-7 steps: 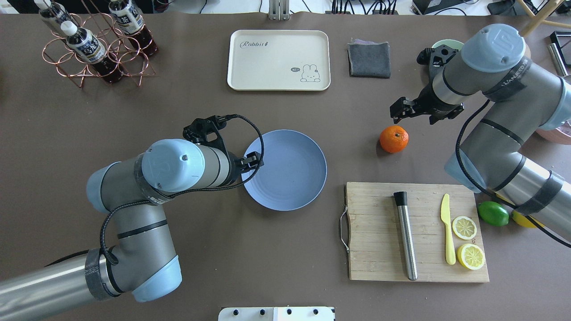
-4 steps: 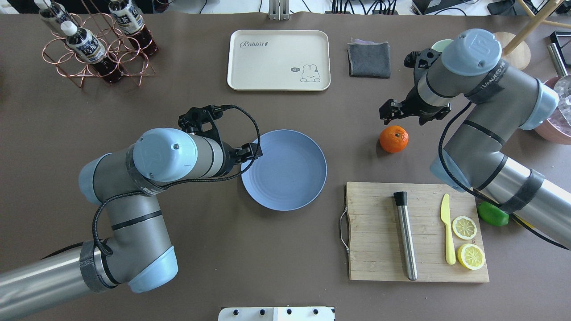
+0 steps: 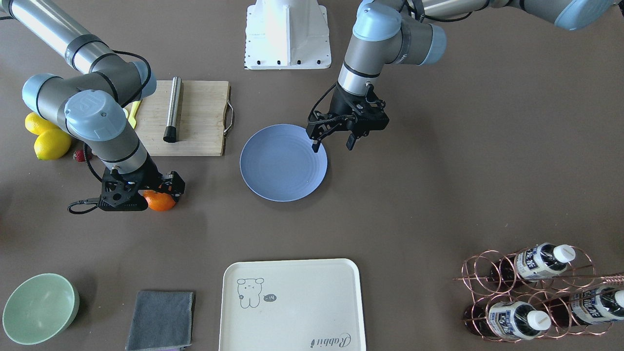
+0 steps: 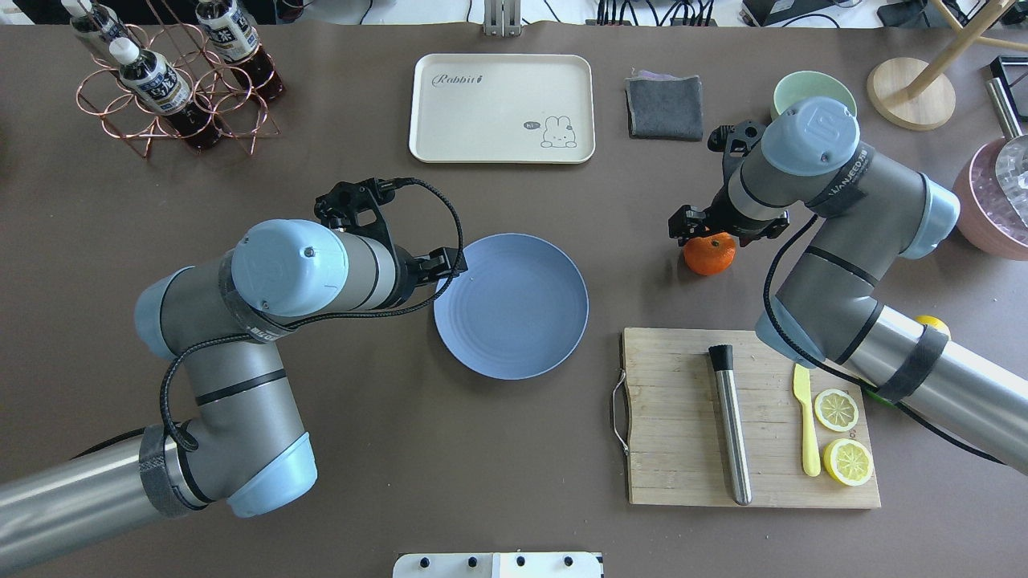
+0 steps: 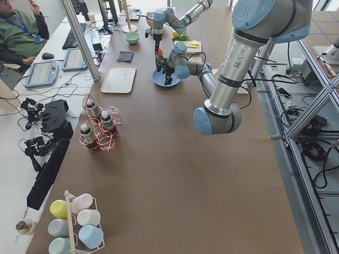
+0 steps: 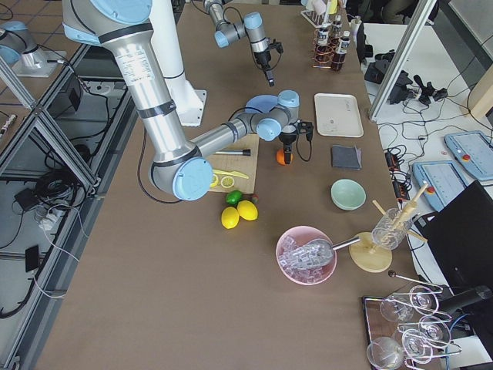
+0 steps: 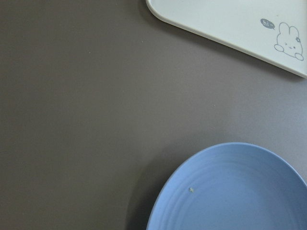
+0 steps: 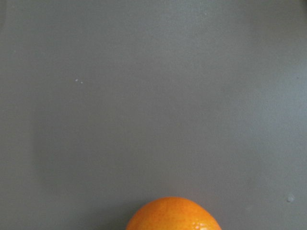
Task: Pick orange to plate
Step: 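Close the right gripper on the orange and lift it, then carry the orange with the right gripper over the blue plate while the left arm withdraws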
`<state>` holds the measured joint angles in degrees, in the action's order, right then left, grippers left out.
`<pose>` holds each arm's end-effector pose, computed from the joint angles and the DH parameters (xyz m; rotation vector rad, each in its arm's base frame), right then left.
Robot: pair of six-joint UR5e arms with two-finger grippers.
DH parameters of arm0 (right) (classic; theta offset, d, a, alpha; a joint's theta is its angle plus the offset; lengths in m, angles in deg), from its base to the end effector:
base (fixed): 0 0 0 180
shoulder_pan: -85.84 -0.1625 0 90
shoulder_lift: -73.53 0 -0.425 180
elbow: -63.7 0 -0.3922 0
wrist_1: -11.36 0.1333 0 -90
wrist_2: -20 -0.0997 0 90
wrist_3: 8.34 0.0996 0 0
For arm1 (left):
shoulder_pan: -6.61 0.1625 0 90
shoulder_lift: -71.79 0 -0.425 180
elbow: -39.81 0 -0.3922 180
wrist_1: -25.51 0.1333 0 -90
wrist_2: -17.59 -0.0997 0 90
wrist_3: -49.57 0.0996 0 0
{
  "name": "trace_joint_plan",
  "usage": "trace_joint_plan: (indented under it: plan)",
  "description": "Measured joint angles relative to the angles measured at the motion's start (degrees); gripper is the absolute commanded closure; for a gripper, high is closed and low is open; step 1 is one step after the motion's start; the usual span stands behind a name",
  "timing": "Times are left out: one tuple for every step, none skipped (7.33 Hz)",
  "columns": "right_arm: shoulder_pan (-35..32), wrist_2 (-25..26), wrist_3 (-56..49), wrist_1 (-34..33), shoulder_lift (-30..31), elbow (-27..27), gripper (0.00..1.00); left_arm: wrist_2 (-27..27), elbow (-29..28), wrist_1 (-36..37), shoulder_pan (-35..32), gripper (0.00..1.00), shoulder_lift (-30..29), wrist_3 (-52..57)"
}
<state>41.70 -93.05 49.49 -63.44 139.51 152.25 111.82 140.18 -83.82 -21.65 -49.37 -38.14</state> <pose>-0.4152 -0.5343 0.4115 0.0969 -0.7502 0.0663 0.5118 -0.4181 0.2274 0.2167 1.0485 -0.3703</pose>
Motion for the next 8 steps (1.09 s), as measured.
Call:
trace_joint_plan:
  plan:
    - [0.26,0.32,0.18,0.32,-0.06,-0.27,0.99,-0.01,0.0,0.0,0.01,0.02,-0.02,0.0]
    - [0.38,0.47,0.22,0.52,-0.08,-0.29,1.0,0.01,0.0,0.02,0.01,0.02,-0.03,0.0]
    - [0.41,0.52,0.06,0.64,-0.12,-0.2,1.0,0.04,0.03,0.14,-0.06,0.02,-0.06,0.0]
    - [0.27,0.48,0.01,0.68,-0.54,-0.02,1.0,0.37,0.06,0.31,-0.4,0.02,-0.1,0.13]
    - [-0.19,0.28,0.11,0.65,-1.68,0.26,1.0,1.06,0.06,0.41,-1.32,0.02,0.01,0.88]
    - [-0.54,0.05,0.54,0.3,-3.66,0.57,1.0,1.42,0.1,0.55,-2.88,0.02,0.89,3.0]
    - [-0.57,0.0,1.16,-0.16,-5.72,0.68,1.0,1.41,0.29,0.6,-4.72,0.02,2.37,6.36]
    - [-0.4,0.02,1.62,-0.45,-7.29,0.72,1.0,1.4,0.8,0.52,-6.64,0.02,3.71,10.6]
